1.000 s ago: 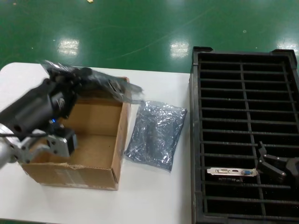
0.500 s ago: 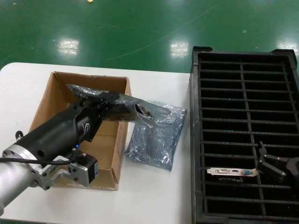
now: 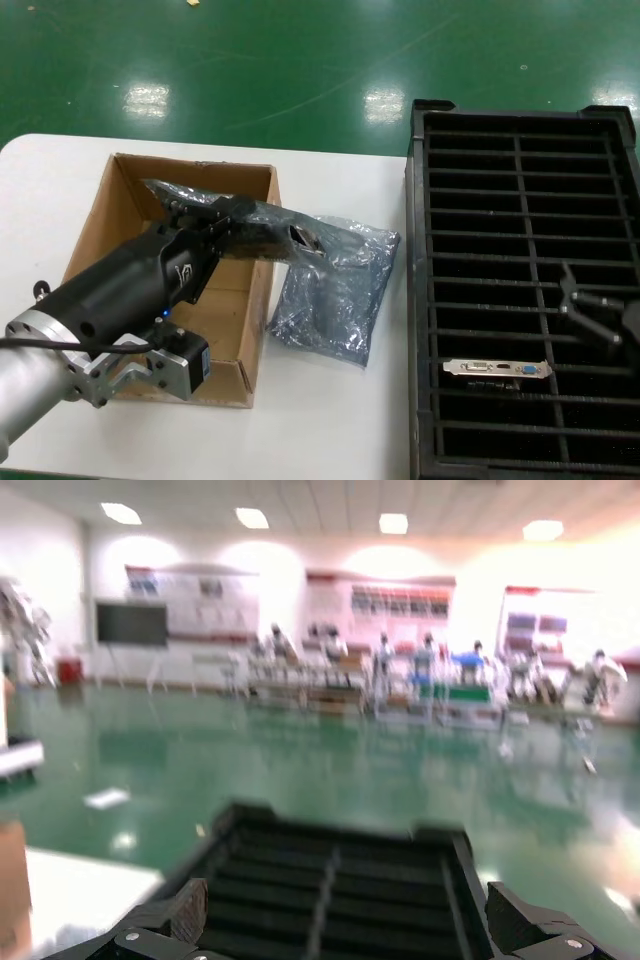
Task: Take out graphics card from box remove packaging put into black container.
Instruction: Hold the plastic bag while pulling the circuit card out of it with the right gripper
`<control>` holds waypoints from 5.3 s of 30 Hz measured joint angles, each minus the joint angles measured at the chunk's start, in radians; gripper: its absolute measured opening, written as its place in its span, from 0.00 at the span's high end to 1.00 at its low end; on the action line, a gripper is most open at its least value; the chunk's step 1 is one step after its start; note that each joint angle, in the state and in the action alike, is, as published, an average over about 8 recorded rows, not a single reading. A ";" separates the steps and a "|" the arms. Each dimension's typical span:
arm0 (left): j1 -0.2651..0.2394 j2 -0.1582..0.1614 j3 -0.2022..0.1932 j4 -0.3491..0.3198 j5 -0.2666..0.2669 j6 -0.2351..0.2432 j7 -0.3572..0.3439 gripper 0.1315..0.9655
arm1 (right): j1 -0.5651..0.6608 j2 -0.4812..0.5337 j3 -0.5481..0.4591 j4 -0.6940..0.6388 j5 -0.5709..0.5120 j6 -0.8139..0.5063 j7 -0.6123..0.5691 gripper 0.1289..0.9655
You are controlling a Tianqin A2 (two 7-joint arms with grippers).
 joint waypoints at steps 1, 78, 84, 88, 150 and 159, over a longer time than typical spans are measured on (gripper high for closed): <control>0.000 0.000 0.000 0.000 0.000 0.000 0.000 0.99 | 0.004 -0.014 0.016 0.008 0.014 -0.026 -0.023 0.00; 0.000 0.000 0.000 0.000 0.000 0.000 0.000 0.99 | 0.399 0.151 -0.431 -0.197 -0.125 -0.377 0.011 0.99; 0.000 0.000 0.000 0.000 0.000 0.000 0.000 0.99 | 0.433 0.134 -0.458 -0.223 -0.136 -0.378 0.034 0.99; 0.000 0.000 0.000 0.000 0.000 0.000 0.000 0.99 | 0.451 0.127 -0.470 -0.239 -0.140 -0.386 0.041 0.99; 0.000 0.000 0.000 0.000 0.000 0.000 0.000 0.99 | 0.644 0.030 -0.479 -0.508 -0.101 -0.537 -0.077 0.90; 0.000 0.000 0.000 0.000 0.000 0.000 0.000 0.99 | 0.598 0.081 -0.474 -0.419 -0.099 -0.544 -0.045 0.94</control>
